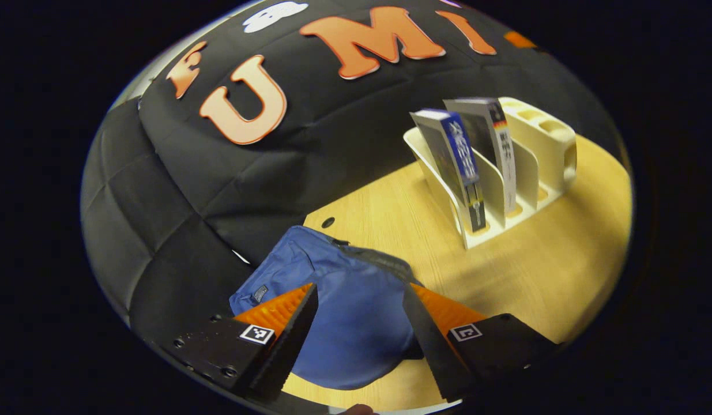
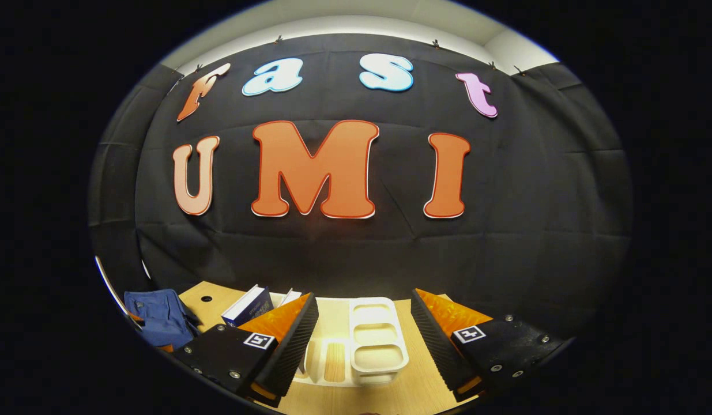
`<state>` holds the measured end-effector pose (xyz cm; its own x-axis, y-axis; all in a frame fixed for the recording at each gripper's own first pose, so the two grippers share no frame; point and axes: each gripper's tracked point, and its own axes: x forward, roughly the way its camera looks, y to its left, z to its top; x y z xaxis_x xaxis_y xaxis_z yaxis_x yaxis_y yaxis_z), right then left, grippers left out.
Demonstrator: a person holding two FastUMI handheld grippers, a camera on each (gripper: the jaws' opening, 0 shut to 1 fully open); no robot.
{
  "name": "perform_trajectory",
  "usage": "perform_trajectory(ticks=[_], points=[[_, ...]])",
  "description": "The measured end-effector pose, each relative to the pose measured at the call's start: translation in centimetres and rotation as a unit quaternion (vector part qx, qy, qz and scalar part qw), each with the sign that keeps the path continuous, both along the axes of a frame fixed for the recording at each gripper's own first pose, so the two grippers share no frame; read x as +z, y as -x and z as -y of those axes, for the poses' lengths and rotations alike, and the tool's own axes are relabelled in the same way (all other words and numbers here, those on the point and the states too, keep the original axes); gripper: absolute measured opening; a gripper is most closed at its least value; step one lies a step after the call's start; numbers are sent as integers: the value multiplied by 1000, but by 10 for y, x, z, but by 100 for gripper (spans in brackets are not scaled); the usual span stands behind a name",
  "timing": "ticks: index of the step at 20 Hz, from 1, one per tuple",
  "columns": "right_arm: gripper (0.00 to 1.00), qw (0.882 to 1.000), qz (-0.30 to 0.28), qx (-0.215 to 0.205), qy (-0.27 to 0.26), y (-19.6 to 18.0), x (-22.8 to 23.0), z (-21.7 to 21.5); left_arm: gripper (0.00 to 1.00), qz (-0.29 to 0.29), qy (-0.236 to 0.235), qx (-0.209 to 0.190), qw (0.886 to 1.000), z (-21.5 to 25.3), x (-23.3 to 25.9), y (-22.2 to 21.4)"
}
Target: Open the schoolbag, grab two books from the bookshelf and put them into the schoolbag.
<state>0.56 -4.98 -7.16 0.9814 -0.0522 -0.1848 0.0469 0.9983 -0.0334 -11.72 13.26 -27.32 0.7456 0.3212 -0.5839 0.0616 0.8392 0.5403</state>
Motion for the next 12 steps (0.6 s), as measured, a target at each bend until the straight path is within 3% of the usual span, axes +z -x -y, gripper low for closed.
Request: perform_trajectory(ticks=[5, 10, 12], points=[[96, 1000, -16, 4, 5, 1, -15, 12, 94, -64, -58, 1, 996, 3, -59, 26], [96, 1000, -27, 4, 2, 2, -25, 20, 94, -108, -115, 30, 987, -15, -86, 39], [96, 1000, -27, 0, 1, 2, -26, 25, 89, -115, -139, 31, 983, -18, -91, 39]])
